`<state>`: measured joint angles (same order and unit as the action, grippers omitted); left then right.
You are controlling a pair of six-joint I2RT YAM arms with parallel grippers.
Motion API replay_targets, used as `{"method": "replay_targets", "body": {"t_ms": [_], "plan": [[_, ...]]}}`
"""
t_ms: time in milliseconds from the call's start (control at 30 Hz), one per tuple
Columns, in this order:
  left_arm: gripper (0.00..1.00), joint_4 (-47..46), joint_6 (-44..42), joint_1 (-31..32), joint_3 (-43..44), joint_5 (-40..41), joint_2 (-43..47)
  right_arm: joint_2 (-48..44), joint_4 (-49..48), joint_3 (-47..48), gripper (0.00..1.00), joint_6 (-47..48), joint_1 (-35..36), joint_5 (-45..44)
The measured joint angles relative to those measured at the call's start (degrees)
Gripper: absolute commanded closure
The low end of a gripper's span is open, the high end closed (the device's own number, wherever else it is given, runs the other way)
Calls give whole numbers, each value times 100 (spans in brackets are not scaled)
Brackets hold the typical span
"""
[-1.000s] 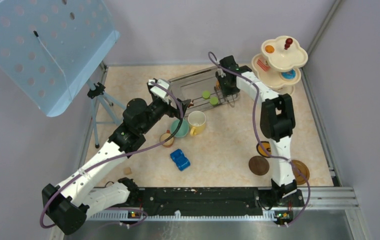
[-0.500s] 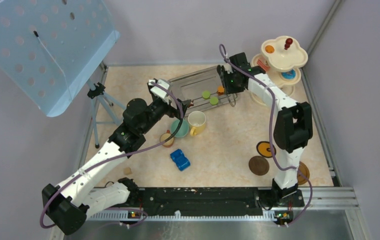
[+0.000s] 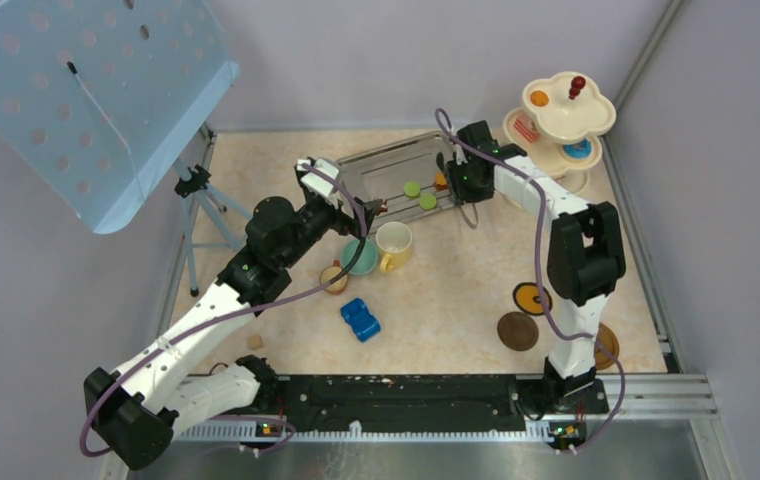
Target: Serve the afternoon tea
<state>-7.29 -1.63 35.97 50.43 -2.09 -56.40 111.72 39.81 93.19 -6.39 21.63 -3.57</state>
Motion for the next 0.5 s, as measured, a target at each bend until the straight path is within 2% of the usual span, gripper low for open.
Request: {"method": "replay_targets", "body": {"t_ms": [500], "plan": [[1, 0, 0, 0, 0, 0, 0, 251, -98, -92, 53, 313, 74, -166]]}}
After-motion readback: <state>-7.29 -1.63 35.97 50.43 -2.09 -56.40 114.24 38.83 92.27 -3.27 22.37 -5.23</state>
